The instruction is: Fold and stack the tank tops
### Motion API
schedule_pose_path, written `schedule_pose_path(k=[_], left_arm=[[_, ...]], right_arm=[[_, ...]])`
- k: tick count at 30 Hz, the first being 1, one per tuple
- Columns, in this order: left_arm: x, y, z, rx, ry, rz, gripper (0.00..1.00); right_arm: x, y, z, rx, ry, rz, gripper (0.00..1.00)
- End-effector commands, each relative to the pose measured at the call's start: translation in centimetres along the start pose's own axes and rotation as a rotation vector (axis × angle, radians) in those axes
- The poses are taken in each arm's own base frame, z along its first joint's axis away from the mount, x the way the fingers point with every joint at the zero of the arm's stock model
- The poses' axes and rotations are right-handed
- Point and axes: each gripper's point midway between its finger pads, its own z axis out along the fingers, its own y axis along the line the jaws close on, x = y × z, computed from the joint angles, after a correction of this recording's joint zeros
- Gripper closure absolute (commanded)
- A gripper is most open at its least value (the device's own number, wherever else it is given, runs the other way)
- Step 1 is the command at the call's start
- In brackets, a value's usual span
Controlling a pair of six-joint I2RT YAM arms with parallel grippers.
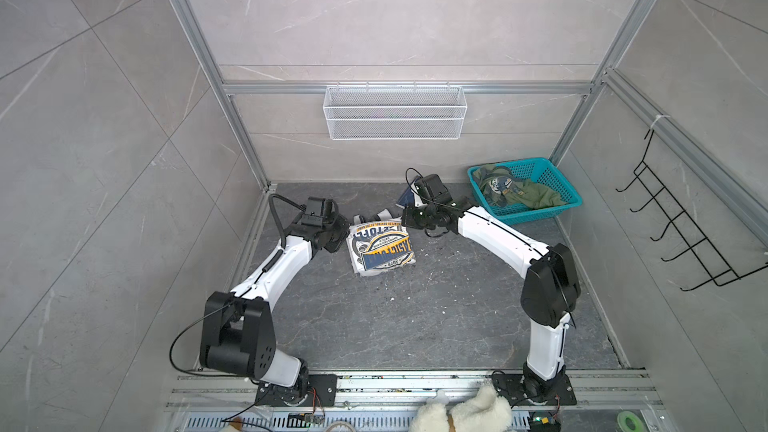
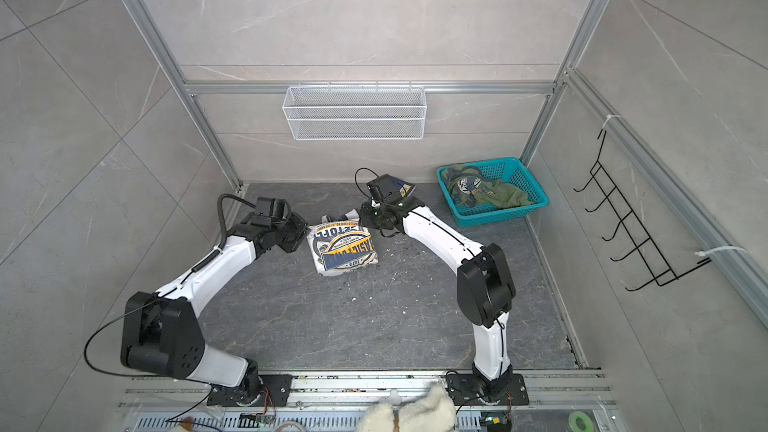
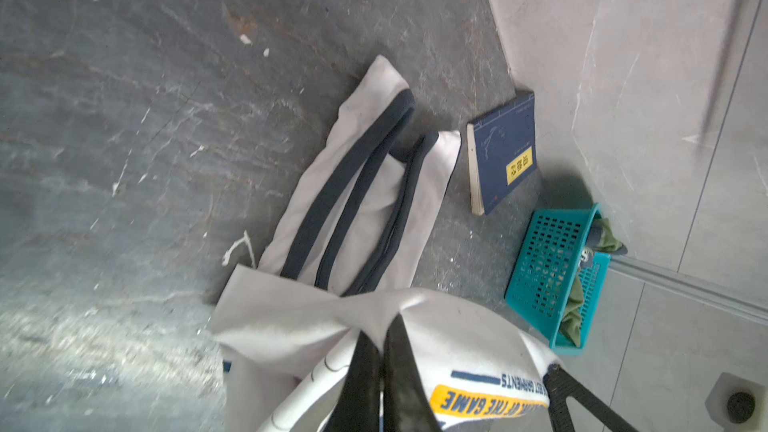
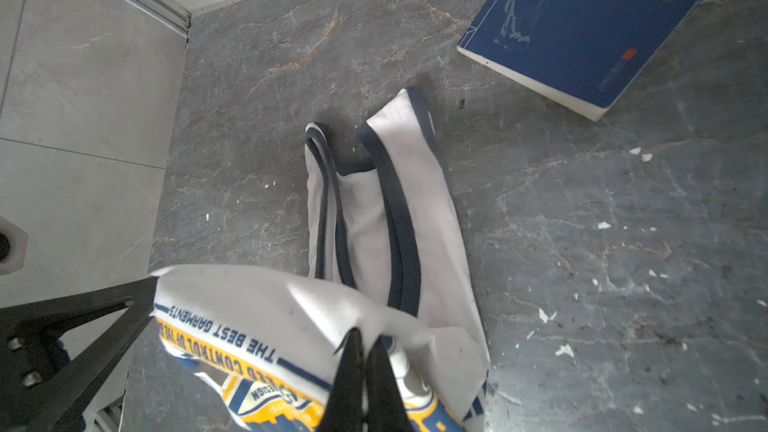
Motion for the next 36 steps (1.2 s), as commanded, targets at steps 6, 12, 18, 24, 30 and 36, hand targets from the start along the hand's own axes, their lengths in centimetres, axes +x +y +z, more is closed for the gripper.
schedule_pose_path(k=[6,12,18,24,30,36], left_arm=[[-3.4,-4.4,3.8,0.129,0.02,0.098,1.0],[-5.1,-5.1,5.9,0.092,0.004,0.13,1.0],[-5.4,-5.0,8.8,0.101,0.025,0.114,0.99],[-6.3,-4.7,11.0,0.104,0.024,0.093,0.96],[-7.1,-4.6,12.7,0.112,0.028,0.086,0.9],[-7.3,-4.8,13.7,0.115,0.052,0.101,0.75]], right_arm=[[-4.1,-0.2,2.3,-0.013,-0.102,-0.053,1.0],[-4.9,-1.6,4.5,0.014,-0.102,-0.053,1.0],[-5.7,-2.6,6.8,0.02,-0.131,-0.052,1.0],[-6.5,-3.2,9.0,0.041,-0.133,-0.055,1.0],[-6.1,-4.7,11.2,0.075,-0.11,-0.033,1.0],[-6.6,-5.1,11.8,0.08,-0.111,-0.023,0.98]])
